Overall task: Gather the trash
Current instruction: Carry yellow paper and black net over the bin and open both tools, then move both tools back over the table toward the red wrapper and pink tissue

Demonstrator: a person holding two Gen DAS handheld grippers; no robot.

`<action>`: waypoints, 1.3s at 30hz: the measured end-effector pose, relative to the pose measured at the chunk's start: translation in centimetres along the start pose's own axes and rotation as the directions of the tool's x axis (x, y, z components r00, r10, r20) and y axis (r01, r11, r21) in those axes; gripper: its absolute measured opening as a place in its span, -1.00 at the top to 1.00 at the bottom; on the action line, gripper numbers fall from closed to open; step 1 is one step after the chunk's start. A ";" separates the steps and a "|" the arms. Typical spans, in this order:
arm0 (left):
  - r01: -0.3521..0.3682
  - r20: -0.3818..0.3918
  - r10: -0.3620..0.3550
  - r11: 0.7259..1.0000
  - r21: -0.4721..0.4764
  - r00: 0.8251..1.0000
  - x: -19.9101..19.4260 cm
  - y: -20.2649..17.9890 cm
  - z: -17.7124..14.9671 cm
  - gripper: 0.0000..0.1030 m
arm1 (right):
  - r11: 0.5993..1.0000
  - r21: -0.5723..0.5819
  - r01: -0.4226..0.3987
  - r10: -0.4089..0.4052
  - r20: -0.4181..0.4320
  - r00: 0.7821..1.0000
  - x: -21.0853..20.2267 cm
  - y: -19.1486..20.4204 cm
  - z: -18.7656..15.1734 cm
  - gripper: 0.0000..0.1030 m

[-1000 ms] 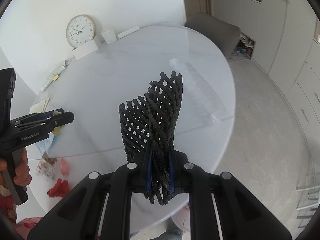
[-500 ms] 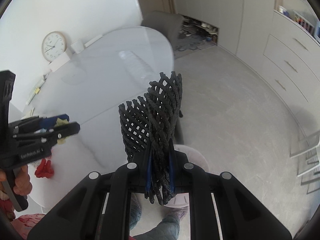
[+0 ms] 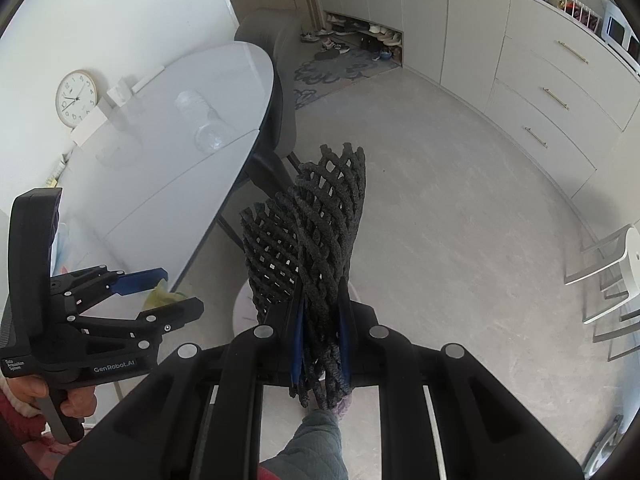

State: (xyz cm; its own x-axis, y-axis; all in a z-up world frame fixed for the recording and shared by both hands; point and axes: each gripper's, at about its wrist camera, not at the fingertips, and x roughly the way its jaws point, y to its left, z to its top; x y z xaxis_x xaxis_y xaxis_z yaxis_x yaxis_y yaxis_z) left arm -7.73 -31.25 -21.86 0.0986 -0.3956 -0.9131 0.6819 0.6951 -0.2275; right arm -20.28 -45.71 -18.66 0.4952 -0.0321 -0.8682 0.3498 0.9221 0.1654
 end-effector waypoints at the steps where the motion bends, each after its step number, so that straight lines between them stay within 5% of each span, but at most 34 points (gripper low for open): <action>1: -0.001 0.000 0.001 1.000 -0.002 1.000 0.0 0.0 0.3 -0.34 | 1.000 -0.001 -0.003 0.003 -0.003 1.000 0.1 -0.2 -0.1 0.70; 7: -0.029 0.009 0.030 0.999 -0.027 1.000 -0.3 -0.6 -0.2 -0.60 | 0.999 -0.012 -0.036 0.036 -0.022 0.999 0.8 -1.2 -0.7 0.69; 21: -0.195 0.059 0.205 0.970 -0.148 0.977 -6.2 5.7 -1.7 -0.61 | 0.987 -0.121 -0.106 0.087 -0.155 0.984 7.9 2.9 -3.0 0.68; 23: -0.202 0.057 0.215 0.963 -0.178 0.975 -6.9 7.0 -2.4 -0.61 | 0.984 -0.134 -0.114 0.090 -0.173 0.981 9.0 3.6 -3.3 0.53; 25: -0.215 0.055 0.231 0.954 -0.211 0.971 -7.7 8.4 -3.1 -0.61 | 0.982 -0.147 -0.122 0.092 -0.195 0.976 10.3 4.3 -3.6 0.06; 28: -0.240 0.049 0.259 0.938 -0.251 0.965 -8.5 10.4 -4.0 -0.61 | 0.980 -0.157 -0.124 0.090 -0.207 0.974 11.4 5.2 -4.0 -0.27; 39: -0.270 0.060 0.307 0.902 -0.337 0.950 -11.7 15.5 -6.4 -0.61 | 0.974 -0.201 -0.106 0.076 -0.154 0.985 9.0 8.6 -2.3 -0.67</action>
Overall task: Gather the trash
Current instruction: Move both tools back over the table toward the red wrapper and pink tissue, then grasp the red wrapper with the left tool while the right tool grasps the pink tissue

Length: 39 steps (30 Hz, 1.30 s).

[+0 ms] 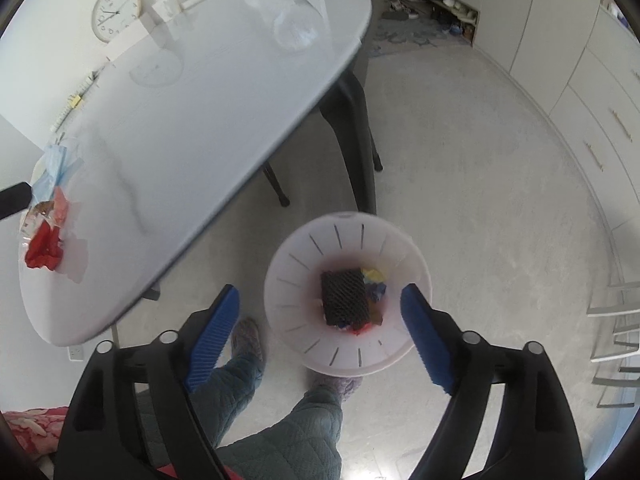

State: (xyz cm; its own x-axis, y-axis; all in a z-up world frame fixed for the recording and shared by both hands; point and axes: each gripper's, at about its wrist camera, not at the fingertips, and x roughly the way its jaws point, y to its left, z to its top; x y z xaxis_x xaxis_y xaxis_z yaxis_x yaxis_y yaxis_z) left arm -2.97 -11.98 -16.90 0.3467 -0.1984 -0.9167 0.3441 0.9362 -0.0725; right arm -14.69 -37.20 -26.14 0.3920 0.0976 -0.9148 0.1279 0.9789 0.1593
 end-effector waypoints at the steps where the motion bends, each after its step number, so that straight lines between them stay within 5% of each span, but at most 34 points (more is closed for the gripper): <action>1: -0.002 0.006 0.002 1.000 0.000 1.000 -0.3 0.4 0.0 -0.61 | 1.000 -0.013 -0.002 0.002 0.019 1.000 -0.9 0.8 0.5 -0.72; 12: -0.050 0.028 0.051 0.998 -0.041 0.998 -2.5 5.4 -1.9 -0.61 | 0.985 -0.166 -0.055 0.078 0.140 0.987 -5.9 9.0 4.9 -0.95; 28: -0.107 0.038 0.111 0.990 -0.087 0.993 -3.0 11.2 -4.8 -0.61 | 0.950 -0.290 -0.113 0.141 0.078 0.987 -3.5 16.5 7.9 -0.95; 39: -0.029 0.000 0.029 0.999 -0.038 1.000 0.3 14.9 -8.4 -0.61 | 0.930 -0.327 -0.169 0.181 0.008 0.983 -0.1 22.2 9.5 -0.95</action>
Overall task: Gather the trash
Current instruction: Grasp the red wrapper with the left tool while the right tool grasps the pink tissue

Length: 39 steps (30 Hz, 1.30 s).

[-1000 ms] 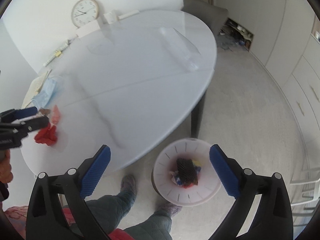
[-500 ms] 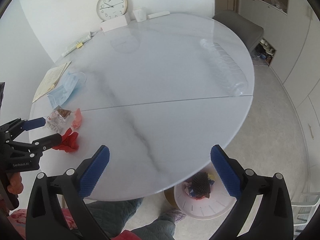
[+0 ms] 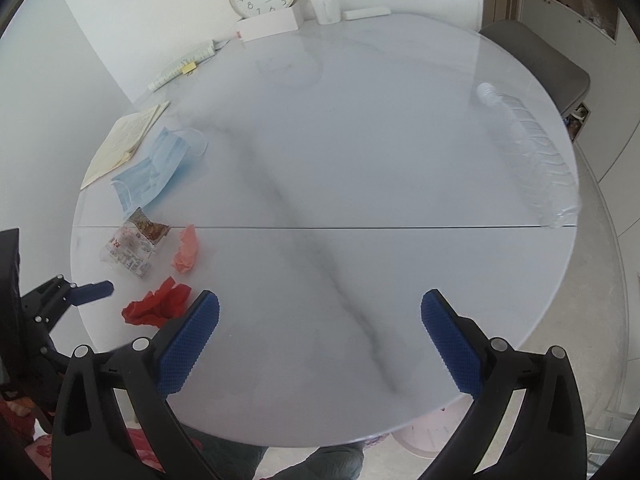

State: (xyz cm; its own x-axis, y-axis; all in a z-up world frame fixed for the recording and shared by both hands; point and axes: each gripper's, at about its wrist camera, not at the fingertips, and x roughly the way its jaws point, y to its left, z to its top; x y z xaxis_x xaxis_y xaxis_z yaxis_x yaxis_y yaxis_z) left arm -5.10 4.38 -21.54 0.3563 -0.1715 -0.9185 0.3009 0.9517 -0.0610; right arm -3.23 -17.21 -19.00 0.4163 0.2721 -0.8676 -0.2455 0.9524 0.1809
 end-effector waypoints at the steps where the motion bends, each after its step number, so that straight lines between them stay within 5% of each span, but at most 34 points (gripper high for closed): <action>1: 0.005 -0.010 -0.005 1.000 -0.001 1.000 0.6 0.3 0.0 -0.61 | 1.000 0.000 -0.005 0.005 -0.007 1.000 0.5 0.4 0.2 -0.95; 10: 0.016 -0.062 -0.016 1.000 0.011 0.998 4.4 1.2 0.9 -0.61 | 1.000 -0.009 -0.013 0.012 -0.056 0.998 3.5 3.1 1.7 -0.95; 13: 0.024 -0.073 -0.022 0.999 0.023 0.997 5.3 1.2 1.3 -0.44 | 1.000 -0.009 -0.008 0.008 -0.065 0.998 4.1 3.7 2.0 -0.95; 20: 0.081 -0.086 -0.078 0.996 0.027 0.993 5.9 1.6 2.1 0.34 | 0.999 -0.023 -0.022 0.020 -0.085 0.996 5.7 5.4 2.8 -0.95; 32: 0.117 -0.038 -0.116 0.993 0.022 0.992 2.8 3.5 1.9 0.38 | 0.987 -0.127 -0.100 0.081 -0.144 0.986 10.1 10.9 3.6 -0.93; 39: 0.120 -0.001 -0.120 0.993 -0.005 0.993 0.0 5.3 1.7 0.38 | 0.980 -0.164 -0.114 0.081 -0.192 0.978 12.9 13.5 3.4 -0.55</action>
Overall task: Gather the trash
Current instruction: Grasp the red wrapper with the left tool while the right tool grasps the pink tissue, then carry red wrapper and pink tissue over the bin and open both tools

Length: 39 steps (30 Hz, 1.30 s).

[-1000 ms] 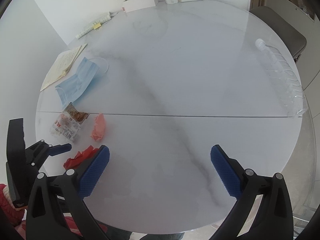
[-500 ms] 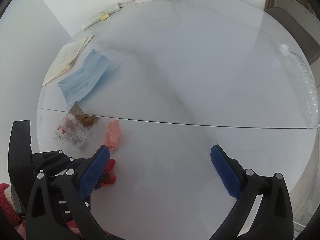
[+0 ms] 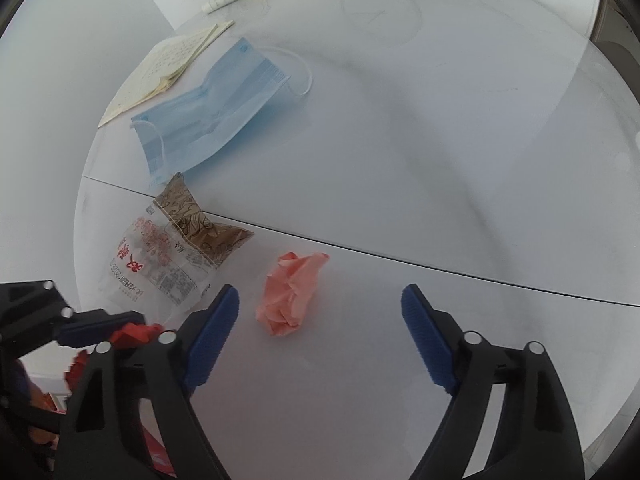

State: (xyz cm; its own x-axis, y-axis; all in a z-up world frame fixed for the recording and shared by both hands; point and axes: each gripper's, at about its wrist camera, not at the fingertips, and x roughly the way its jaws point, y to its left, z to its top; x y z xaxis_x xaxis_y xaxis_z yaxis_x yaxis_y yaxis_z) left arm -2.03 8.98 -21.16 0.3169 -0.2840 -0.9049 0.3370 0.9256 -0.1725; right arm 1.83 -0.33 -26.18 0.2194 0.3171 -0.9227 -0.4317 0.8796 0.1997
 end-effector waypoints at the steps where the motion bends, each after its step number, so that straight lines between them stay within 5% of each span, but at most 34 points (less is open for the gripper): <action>1: -0.003 0.003 0.003 1.000 -0.003 1.000 -0.1 0.0 0.2 0.38 | 1.000 -0.008 0.003 -0.003 -0.004 1.000 0.3 0.3 0.1 -0.51; 8: -0.006 -0.012 0.006 1.000 -0.005 1.000 -0.4 0.7 0.3 0.38 | 0.997 -0.057 0.059 -0.061 -0.032 0.998 2.1 1.8 0.3 -0.07; 12: -0.007 -0.017 0.007 1.000 -0.010 1.000 -0.2 1.0 0.0 0.38 | 0.997 -0.056 0.062 -0.063 -0.027 0.998 2.0 1.6 0.4 0.47; 15: -0.014 -0.024 0.014 1.000 -0.025 1.000 -0.1 1.2 0.2 0.38 | 0.998 -0.037 0.042 -0.043 -0.025 0.999 1.7 1.0 0.3 0.59; 23: -0.004 -0.016 0.004 1.000 0.008 1.000 -0.3 0.4 0.9 0.39 | 0.999 0.046 0.015 -0.016 0.026 1.000 -2.2 -2.5 -1.6 0.61; 33: 0.094 -0.015 -0.093 0.976 0.194 0.996 0.0 0.9 0.2 0.38 | 0.957 0.263 0.119 -0.149 0.098 0.984 -11.9 -12.6 -10.5 0.61; 39: 0.196 -0.052 -0.190 0.916 0.351 0.980 1.9 -9.9 2.1 0.38 | 0.875 0.451 0.175 -0.242 0.095 0.965 -16.9 -20.0 -19.2 0.61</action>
State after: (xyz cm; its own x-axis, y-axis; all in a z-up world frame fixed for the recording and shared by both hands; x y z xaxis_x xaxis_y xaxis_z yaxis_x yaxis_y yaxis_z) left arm -2.84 -1.22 -20.36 0.2006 -0.4417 -0.8744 0.6819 0.7038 -0.1991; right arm -10.03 -30.12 -20.87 0.3998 0.1267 -0.9078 0.0552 0.9853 0.1618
